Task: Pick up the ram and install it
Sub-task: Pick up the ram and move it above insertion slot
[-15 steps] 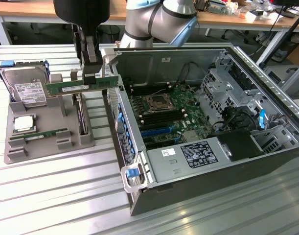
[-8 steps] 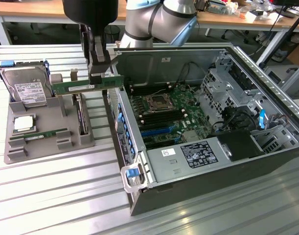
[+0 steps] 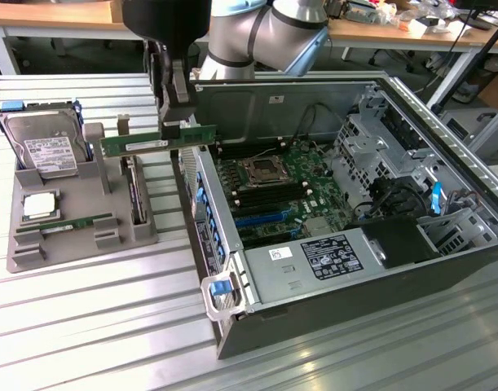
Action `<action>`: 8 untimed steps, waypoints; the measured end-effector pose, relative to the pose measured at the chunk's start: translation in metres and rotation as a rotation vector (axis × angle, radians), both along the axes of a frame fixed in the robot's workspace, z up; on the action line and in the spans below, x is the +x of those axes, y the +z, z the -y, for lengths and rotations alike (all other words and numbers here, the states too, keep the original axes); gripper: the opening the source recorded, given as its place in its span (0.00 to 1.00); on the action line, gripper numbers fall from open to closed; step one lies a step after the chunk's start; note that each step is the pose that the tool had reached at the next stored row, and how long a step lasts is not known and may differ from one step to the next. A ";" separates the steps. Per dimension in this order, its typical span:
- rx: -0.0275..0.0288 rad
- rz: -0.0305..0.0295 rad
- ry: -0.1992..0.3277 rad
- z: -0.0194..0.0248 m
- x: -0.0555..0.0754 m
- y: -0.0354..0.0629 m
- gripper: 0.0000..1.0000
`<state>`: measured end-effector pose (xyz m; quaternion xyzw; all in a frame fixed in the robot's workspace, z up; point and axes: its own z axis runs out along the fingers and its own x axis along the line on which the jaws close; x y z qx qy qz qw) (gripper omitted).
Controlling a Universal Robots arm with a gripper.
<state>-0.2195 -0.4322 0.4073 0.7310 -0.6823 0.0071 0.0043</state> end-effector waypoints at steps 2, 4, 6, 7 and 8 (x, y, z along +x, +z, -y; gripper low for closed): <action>0.0000 0.0000 0.000 0.0000 0.004 0.0000 0.12; 0.0000 -0.0001 0.000 0.0000 0.007 0.0000 0.12; 0.0000 0.0000 0.000 0.0000 0.010 0.0000 0.12; 0.0000 0.0000 0.000 0.0000 0.011 0.0000 0.12; 0.0000 0.0000 0.000 0.0000 0.012 0.0000 0.12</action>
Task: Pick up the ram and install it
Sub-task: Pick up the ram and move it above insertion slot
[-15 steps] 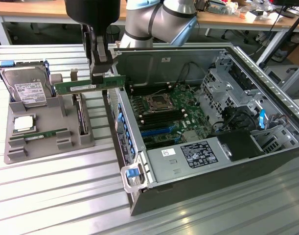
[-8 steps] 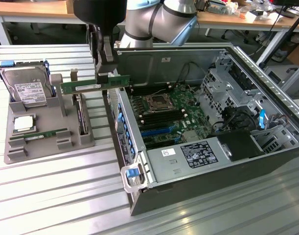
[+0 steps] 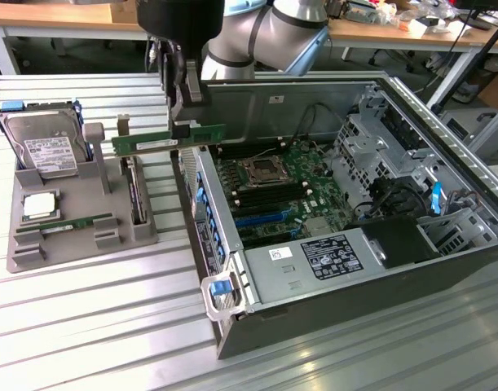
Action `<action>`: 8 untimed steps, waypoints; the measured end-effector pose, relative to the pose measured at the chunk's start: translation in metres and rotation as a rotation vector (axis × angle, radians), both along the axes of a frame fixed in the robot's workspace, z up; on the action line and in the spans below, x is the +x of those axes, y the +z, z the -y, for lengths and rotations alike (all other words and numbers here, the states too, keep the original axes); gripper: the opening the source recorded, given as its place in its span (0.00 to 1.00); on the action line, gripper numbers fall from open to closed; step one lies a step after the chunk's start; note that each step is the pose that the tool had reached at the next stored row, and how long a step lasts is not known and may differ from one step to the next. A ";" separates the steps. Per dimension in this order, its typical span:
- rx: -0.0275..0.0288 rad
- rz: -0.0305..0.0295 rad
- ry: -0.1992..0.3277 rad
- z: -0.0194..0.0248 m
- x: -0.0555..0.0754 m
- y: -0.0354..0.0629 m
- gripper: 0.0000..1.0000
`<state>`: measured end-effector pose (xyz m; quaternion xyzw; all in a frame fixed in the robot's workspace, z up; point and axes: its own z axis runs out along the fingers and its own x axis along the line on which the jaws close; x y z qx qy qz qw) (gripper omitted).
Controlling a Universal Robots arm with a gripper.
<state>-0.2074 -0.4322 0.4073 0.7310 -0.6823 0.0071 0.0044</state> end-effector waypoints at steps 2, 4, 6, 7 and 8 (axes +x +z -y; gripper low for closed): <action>0.0000 0.0000 0.000 0.0000 0.002 0.0000 0.12; 0.0000 0.0000 0.000 0.0000 0.004 0.0000 0.12; 0.0000 0.0000 0.000 0.0000 0.008 0.0000 0.12; -0.0001 0.0000 0.000 0.0000 0.009 0.0000 0.12; -0.0001 0.0000 0.000 0.0000 0.010 0.0000 0.12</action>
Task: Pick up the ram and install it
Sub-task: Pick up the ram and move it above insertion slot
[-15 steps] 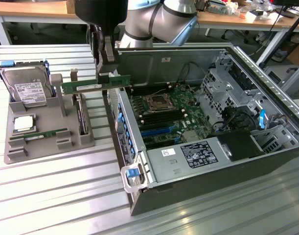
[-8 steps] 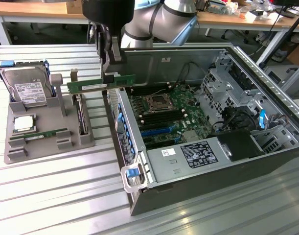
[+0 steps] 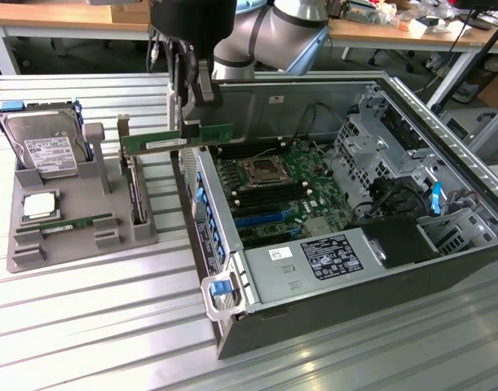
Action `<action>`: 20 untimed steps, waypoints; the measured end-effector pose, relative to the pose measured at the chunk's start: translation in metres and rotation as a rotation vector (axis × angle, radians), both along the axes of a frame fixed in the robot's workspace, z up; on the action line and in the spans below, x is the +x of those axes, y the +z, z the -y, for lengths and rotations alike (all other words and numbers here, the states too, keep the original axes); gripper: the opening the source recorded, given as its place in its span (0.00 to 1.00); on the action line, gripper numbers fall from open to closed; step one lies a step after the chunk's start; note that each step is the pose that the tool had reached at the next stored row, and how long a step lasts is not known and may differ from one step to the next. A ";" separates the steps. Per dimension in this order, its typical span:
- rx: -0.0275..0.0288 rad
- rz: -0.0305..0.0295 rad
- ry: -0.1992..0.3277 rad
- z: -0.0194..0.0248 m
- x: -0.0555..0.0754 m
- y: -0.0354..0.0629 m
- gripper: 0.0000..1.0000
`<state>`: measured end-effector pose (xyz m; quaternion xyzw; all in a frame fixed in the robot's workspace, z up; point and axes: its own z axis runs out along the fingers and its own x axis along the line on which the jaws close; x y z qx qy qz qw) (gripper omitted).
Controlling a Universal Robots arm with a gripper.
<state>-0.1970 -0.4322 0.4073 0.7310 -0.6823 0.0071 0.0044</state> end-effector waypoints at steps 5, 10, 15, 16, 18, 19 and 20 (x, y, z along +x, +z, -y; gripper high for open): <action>0.0001 0.0000 0.000 0.0000 0.009 0.0000 0.12; 0.0001 0.0000 0.000 0.0000 0.016 0.0000 0.12; 0.0000 0.0000 0.000 0.0000 0.022 0.0000 0.12; 0.0001 0.0000 0.000 0.0000 0.024 0.0000 0.12; 0.0001 0.0000 0.000 0.0000 0.028 0.0000 0.12; 0.0000 0.0000 0.000 0.0000 0.029 0.0000 0.12; 0.0000 0.0000 0.000 0.0000 0.032 0.0000 0.12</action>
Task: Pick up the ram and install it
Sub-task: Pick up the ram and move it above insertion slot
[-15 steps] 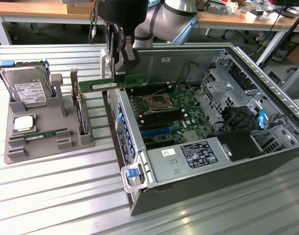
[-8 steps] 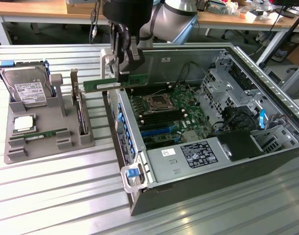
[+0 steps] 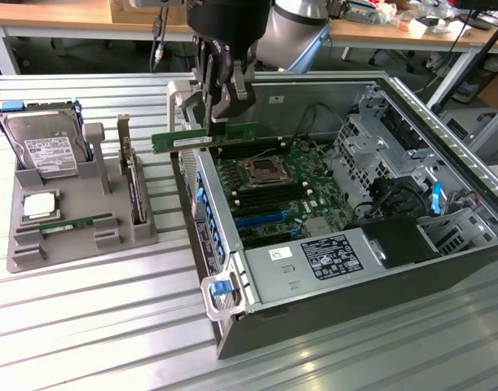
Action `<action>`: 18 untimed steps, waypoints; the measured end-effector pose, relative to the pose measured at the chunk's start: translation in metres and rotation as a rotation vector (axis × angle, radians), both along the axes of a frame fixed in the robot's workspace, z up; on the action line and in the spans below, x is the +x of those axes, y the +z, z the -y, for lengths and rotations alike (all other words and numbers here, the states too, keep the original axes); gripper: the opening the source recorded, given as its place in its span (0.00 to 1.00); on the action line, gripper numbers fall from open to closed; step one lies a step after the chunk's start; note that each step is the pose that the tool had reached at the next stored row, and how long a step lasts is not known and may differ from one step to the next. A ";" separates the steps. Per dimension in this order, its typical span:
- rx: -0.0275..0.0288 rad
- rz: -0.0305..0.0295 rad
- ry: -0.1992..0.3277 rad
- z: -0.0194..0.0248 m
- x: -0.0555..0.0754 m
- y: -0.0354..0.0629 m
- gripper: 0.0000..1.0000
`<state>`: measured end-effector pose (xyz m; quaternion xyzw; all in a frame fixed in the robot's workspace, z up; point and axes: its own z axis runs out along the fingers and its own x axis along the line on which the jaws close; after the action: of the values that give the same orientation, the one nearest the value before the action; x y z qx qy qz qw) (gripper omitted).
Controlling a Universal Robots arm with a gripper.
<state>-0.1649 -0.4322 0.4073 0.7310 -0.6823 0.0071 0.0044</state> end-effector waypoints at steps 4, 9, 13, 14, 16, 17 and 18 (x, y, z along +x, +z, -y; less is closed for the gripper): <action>0.0001 0.0000 0.000 0.0000 0.006 0.0000 0.12; 0.0001 0.0001 0.000 0.0000 0.014 0.0000 0.12; 0.0000 0.0000 0.000 0.0000 0.019 0.0000 0.12; 0.0000 0.0000 0.000 0.0000 0.020 0.0000 0.12; 0.0001 0.0000 0.000 0.0000 0.024 0.0000 0.12; 0.0001 0.0000 0.000 0.0000 0.026 0.0000 0.12; 0.0000 0.0000 0.000 0.0000 0.028 0.0000 0.12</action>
<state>-0.1371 -0.4322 0.4073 0.7310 -0.6823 0.0071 0.0044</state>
